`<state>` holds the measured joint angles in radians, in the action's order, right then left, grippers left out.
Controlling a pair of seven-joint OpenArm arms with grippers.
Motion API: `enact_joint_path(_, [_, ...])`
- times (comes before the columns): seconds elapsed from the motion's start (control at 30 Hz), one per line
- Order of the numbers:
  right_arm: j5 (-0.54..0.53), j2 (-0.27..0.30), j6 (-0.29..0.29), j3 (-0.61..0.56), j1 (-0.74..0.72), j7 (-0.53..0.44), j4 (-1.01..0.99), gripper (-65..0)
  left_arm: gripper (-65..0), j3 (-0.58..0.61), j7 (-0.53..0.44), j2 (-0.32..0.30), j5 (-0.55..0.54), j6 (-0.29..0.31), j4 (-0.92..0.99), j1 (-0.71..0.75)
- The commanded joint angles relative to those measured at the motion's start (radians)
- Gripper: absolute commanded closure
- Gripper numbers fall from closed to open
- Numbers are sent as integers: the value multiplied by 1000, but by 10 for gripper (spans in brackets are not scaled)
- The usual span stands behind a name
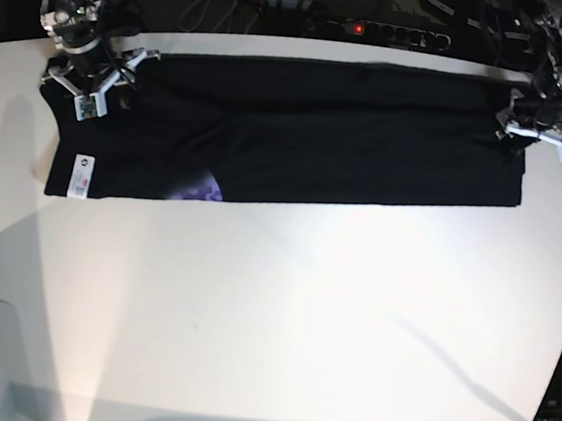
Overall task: Fold the T-shirt properly
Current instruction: 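Hold both ends of the folded strip and straighten it with both grippers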
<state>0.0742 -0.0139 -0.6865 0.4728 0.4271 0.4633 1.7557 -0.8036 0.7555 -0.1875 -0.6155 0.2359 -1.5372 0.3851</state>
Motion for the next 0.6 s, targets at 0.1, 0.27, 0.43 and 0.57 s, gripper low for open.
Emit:
enact_joint_path(0.1, [16,5,-12,2,3,19,6,-276,-355,-4,12,16,10,0,-4,5])
enact_joint_path(0.27, [16,5,-12,2,2,19,6,-276,-279,5,12,23,4,0,-3,1])
enact_joint_path(0.43, [16,5,-12,2,3,19,6,-276,0,3,12,16,4,0,-3,-8])
enact_joint_path(0.57, [16,5,-12,2,3,19,6,-276,0,-4,11,6,9,0,-15,-39])
